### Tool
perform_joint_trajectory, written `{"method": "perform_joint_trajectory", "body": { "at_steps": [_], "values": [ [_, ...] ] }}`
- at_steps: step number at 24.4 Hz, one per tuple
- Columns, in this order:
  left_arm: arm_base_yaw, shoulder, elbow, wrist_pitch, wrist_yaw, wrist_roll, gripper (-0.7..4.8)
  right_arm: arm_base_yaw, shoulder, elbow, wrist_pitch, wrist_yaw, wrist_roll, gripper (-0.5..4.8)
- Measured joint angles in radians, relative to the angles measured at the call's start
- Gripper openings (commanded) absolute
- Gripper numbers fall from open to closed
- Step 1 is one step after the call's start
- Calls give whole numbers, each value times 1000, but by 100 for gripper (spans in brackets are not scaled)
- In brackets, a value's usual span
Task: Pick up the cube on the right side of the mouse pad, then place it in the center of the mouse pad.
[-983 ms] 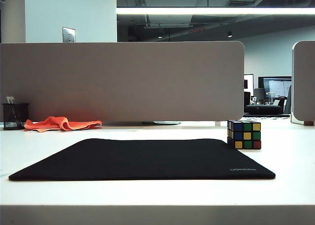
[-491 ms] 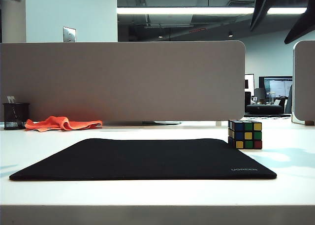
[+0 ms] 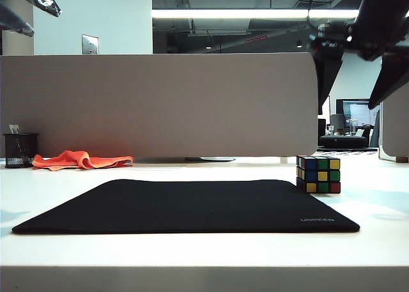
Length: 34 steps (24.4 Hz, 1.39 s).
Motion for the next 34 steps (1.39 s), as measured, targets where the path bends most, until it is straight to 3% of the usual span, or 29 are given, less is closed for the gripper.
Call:
{"method": "perform_joint_trajectory", "body": {
  "at_steps": [1,11,16,25,27,29,30,31,34],
  "values": [
    [-1,0,0,0,0,0,346,3,21,13,1,5,9,479],
    [-8,0,0,0,-15,0,345,51,188,60,80,6,26,479],
    [-8,0,0,-1,-15,0,345,53,233,69,84,77,38,479],
    [-8,0,0,-24,-15,0,344,54,312,71,115,56,59,479],
    [-8,0,0,-24,-15,0,344,54,312,71,120,50,69,416],
    [-8,0,0,-24,-15,0,344,54,312,71,130,48,73,401],
    [-8,0,0,-24,-15,0,344,54,312,71,135,48,74,322],
    [-8,0,0,-24,-15,0,344,54,312,71,137,48,76,296],
    [-8,0,0,-24,-15,0,344,53,310,72,142,50,76,291]
  ]
}}
